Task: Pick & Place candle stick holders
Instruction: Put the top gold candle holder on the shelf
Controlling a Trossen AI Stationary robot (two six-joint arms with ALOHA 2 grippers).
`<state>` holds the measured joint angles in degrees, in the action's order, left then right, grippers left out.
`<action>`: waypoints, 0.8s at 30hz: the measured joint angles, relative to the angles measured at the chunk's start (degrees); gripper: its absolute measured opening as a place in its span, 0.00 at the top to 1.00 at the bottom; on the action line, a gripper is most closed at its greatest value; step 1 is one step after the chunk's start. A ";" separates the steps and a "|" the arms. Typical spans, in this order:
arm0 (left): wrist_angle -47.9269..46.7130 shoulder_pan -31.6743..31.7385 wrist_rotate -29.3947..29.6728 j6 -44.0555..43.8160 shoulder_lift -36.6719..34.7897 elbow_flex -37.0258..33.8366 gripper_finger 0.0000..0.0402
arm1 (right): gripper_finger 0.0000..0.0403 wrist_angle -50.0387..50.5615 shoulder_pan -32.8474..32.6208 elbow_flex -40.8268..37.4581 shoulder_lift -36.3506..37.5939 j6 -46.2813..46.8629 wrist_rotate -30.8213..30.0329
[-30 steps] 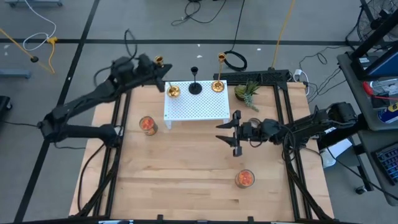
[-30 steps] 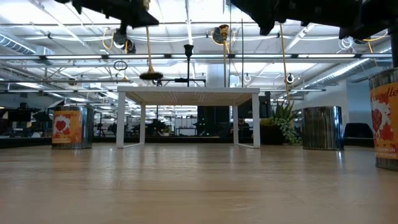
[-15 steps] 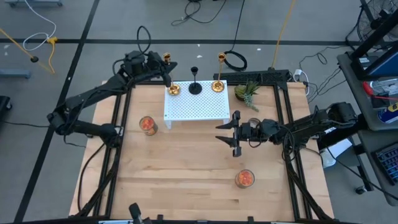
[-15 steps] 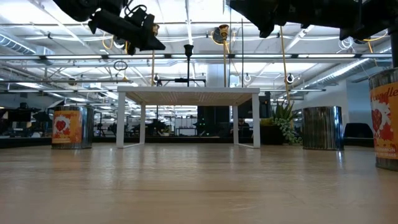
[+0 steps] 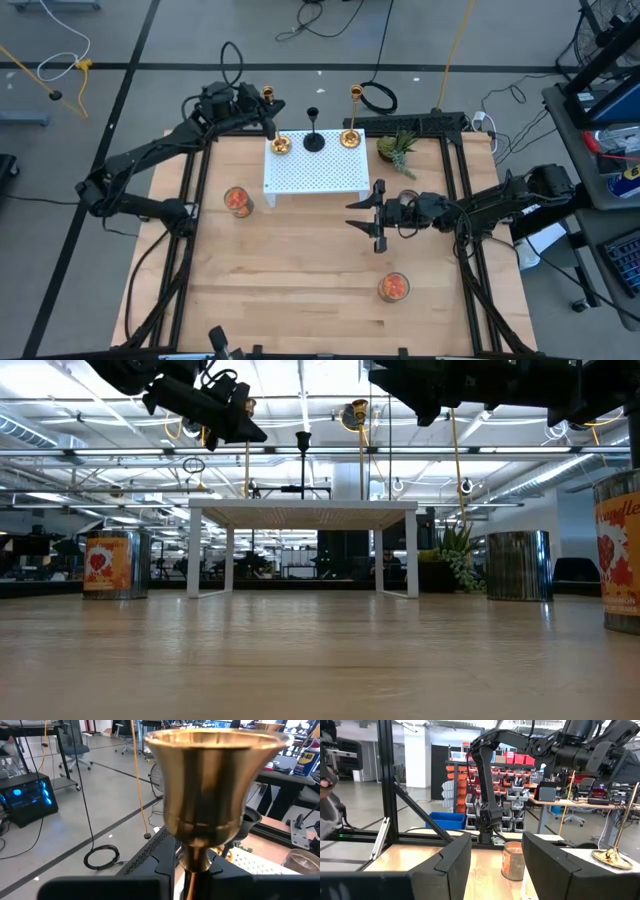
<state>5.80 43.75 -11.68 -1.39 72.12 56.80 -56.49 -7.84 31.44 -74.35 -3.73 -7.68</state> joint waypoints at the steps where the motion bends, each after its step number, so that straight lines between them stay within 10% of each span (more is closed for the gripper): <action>1: 0.00 0.00 0.00 -0.02 0.00 0.00 0.90 | 0.57 -0.10 0.00 0.00 0.00 0.00 0.00; 24: -0.02 0.00 -0.83 2.34 0.00 -0.07 0.88 | 0.57 -0.20 0.00 0.01 0.00 0.02 0.02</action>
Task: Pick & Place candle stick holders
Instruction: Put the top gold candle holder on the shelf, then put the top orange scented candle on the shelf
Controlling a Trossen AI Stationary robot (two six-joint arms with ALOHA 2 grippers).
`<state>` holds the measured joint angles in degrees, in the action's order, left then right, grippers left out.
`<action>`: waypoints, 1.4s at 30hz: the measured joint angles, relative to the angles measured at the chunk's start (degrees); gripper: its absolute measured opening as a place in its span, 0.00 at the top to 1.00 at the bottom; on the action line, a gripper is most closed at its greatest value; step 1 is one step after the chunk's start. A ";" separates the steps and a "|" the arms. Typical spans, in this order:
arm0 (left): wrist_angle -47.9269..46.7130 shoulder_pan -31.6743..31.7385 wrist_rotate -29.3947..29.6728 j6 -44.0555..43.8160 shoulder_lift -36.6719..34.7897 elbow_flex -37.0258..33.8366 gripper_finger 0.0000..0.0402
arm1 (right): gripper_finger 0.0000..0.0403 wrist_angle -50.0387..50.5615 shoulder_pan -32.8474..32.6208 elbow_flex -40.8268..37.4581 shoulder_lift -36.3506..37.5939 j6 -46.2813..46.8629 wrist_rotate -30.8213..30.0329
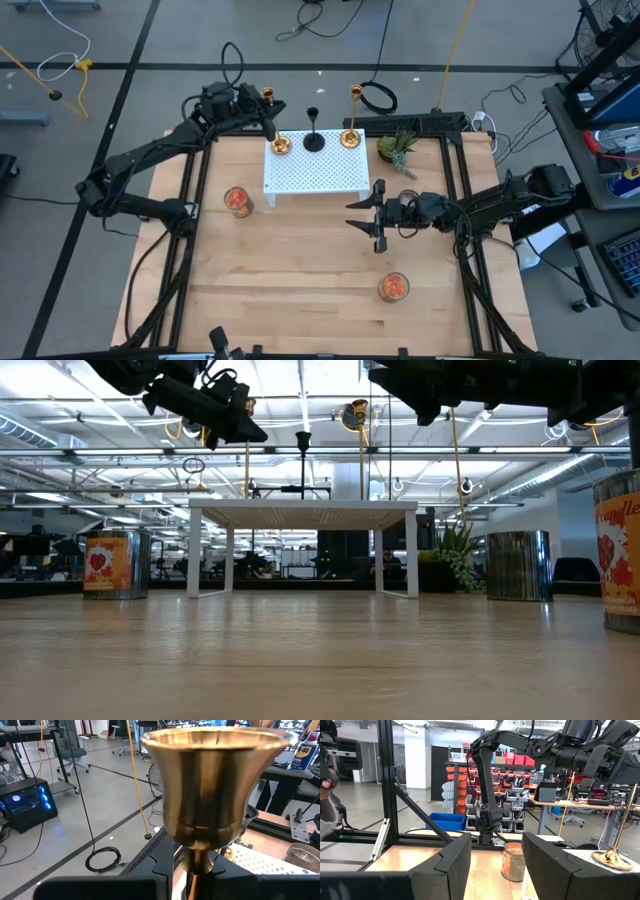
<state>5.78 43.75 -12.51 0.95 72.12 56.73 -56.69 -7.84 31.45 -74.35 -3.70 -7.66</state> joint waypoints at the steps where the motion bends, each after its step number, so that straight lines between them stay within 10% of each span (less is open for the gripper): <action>1: 0.00 0.00 0.00 0.02 0.00 0.00 0.87 | 0.57 -0.02 0.00 0.00 0.00 0.00 0.00; 14: -0.65 0.00 -0.04 1.51 -0.68 -0.04 0.61 | 0.57 -0.01 0.00 0.01 0.00 0.00 0.20; 26: -6.72 -0.79 -3.29 1.81 -8.39 -0.04 0.57 | 0.57 0.00 0.00 0.01 0.00 0.00 0.22; 42: -40.76 -2.65 -5.44 2.36 -18.85 -0.04 0.57 | 0.57 0.00 -0.02 0.01 0.00 2.84 0.22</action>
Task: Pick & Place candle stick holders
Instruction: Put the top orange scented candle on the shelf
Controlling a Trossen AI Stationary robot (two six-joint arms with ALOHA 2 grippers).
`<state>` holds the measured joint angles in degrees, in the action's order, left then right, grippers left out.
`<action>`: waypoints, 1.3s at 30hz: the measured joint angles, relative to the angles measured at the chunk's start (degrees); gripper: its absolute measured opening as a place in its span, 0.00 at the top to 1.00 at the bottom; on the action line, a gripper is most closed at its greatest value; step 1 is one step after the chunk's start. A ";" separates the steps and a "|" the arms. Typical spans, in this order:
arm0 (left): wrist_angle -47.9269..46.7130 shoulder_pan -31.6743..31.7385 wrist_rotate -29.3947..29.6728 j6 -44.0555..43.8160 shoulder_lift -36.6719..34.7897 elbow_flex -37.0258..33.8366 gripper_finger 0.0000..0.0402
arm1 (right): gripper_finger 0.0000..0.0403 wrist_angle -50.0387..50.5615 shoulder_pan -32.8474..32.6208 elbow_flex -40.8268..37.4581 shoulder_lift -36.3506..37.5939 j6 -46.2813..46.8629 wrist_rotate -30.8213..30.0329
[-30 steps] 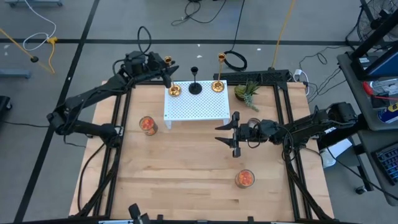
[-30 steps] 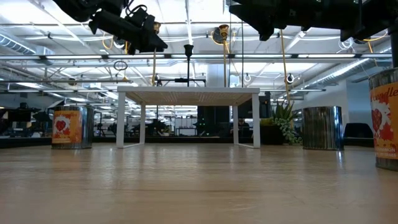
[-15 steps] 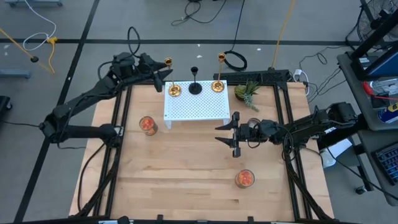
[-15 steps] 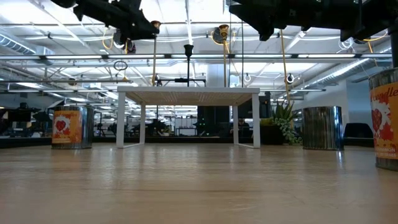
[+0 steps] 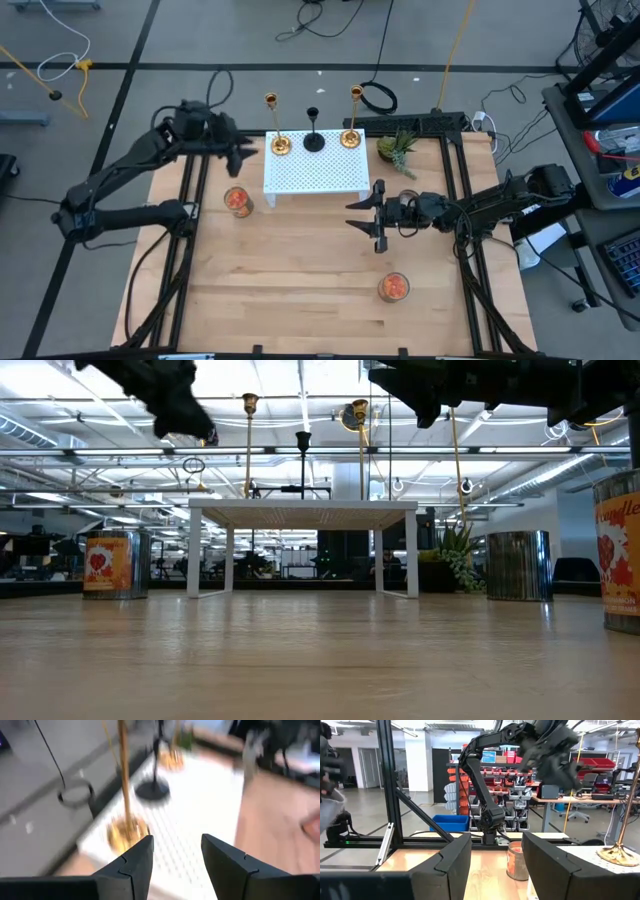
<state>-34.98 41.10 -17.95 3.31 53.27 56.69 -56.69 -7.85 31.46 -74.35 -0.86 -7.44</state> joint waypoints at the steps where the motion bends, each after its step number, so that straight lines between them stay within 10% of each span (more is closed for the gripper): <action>1: -3.29 -0.48 0.00 -0.04 -0.52 0.00 0.57 | 0.57 0.00 -0.01 0.00 0.00 0.00 0.00; 10: -24.88 -9.36 1.71 -6.59 -1.62 -2.19 0.57 | 0.57 0.00 -0.01 0.02 0.00 -0.08 0.00; 21: -22.25 -23.08 20.95 -25.97 -1.52 -14.42 0.57 | 0.57 0.02 -0.01 0.02 0.00 -0.44 0.00; 39: -11.56 -31.91 25.43 -33.07 -1.54 -23.04 0.57 | 0.57 0.00 -0.01 0.02 0.00 -0.46 0.00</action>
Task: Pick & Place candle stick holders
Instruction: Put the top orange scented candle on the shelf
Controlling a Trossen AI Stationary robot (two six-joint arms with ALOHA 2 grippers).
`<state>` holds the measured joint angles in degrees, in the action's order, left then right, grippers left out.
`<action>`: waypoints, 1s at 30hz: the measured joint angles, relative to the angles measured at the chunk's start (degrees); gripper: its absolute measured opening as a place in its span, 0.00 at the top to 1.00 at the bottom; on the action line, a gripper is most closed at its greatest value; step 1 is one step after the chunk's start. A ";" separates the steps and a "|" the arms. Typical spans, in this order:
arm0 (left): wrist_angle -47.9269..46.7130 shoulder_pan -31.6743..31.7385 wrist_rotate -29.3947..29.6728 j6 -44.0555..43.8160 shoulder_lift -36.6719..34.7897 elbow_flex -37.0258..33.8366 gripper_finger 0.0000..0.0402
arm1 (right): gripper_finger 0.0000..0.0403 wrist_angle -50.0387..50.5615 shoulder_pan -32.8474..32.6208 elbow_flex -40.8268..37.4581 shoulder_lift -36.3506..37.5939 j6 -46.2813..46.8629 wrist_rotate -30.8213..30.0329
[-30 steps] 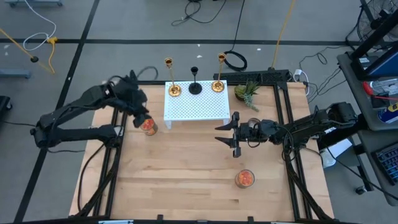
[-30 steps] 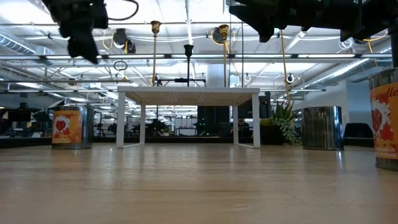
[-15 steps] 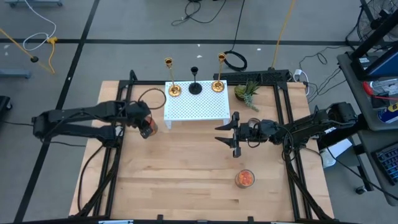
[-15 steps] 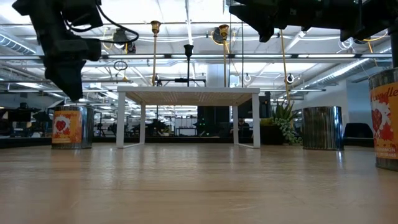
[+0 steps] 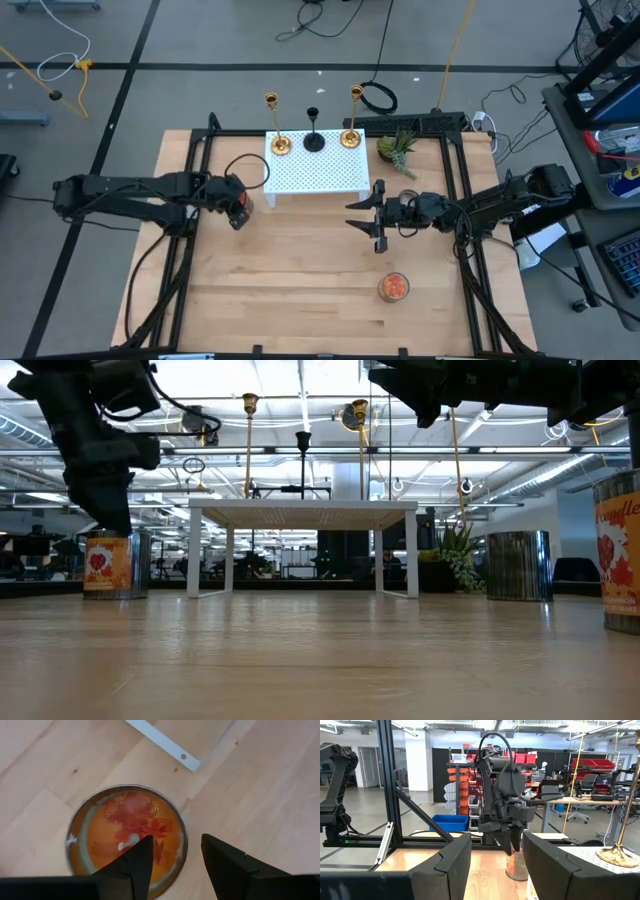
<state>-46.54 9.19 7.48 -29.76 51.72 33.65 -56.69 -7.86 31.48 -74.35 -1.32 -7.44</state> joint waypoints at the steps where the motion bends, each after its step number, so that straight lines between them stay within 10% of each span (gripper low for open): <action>1: 0.91 0.00 0.08 -0.60 0.00 -0.76 0.57 | 0.57 0.02 0.00 0.00 0.00 0.00 0.00; 9: 3.86 0.00 0.13 0.22 0.00 -2.36 0.60 | 0.57 0.00 0.00 0.00 0.00 0.02 0.00; 18: 4.26 0.04 0.13 0.18 0.02 -2.34 0.97 | 0.57 0.03 0.01 0.00 0.00 0.00 0.00; 30: 5.26 -5.37 -1.82 -0.60 0.04 5.16 0.99 | 0.57 0.02 0.00 0.00 0.00 0.00 0.00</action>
<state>-41.28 3.82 5.65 -30.37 51.77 38.81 -56.66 -7.86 31.48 -74.35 -1.32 -7.44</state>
